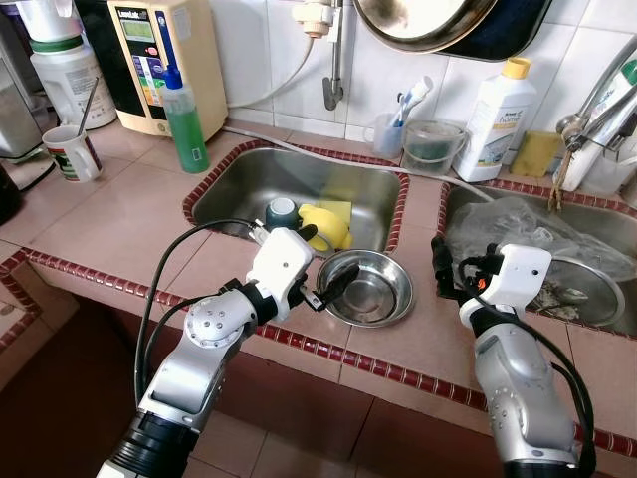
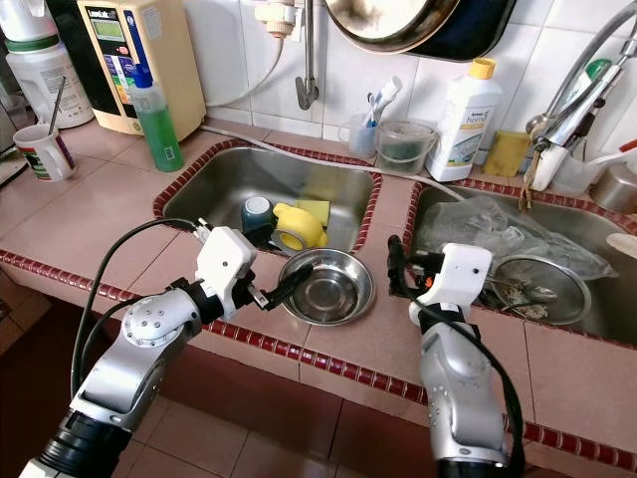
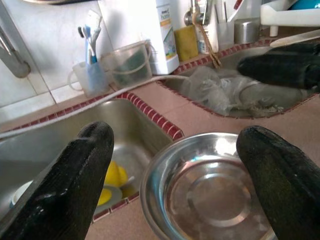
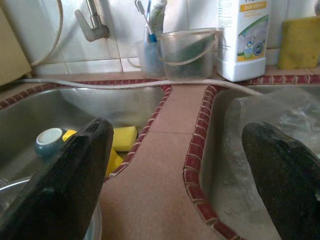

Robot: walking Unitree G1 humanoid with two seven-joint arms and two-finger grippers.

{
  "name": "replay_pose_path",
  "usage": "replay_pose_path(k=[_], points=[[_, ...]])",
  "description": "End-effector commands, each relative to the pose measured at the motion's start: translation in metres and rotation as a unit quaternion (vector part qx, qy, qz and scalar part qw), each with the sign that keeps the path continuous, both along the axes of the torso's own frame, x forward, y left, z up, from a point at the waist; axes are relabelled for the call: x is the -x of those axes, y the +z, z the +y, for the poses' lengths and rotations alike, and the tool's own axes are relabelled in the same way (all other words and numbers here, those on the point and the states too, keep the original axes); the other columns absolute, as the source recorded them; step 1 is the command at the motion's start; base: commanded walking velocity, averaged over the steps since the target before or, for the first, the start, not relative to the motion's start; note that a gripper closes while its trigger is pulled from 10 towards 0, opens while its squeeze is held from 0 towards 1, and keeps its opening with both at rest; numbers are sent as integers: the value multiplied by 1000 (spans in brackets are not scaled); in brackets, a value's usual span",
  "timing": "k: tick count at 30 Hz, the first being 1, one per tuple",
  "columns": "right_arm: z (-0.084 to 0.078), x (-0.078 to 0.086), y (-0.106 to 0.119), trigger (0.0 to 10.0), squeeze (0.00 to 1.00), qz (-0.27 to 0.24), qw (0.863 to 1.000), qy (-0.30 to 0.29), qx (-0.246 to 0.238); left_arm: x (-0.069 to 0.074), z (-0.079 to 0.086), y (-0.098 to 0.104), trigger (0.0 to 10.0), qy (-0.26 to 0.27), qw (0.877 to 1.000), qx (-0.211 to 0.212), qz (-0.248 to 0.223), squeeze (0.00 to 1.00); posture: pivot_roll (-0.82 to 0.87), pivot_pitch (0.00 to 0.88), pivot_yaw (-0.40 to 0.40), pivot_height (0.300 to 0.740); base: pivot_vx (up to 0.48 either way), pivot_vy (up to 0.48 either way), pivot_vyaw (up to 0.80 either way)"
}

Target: Kitchen organization

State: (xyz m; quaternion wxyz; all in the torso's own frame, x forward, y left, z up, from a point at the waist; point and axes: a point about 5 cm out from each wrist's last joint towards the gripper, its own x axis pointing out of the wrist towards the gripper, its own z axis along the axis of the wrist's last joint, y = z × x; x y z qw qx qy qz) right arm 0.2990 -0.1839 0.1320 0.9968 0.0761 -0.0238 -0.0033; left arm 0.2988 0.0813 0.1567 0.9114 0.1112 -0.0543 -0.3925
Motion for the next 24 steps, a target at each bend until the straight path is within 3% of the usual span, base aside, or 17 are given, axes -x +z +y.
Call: replay_pose_path(k=[1,12,24], points=[[-1,-4,0,10000,0,9,1000,12,-4,2,-5,5,10000,-15,1000,-5,-7,0,-83,0,19,740,0,0,0],[10,-19,-9,10000,0,74,987,144,-22,6,-9,13,10000,-11,1000,9,-11,0,-52,0,-1,740,0,0,0],[14,-21,-15,10000,0,121,970,209,-29,9,-8,16,10000,1,1000,14,-13,0,-30,0,-24,740,0,0,0]])
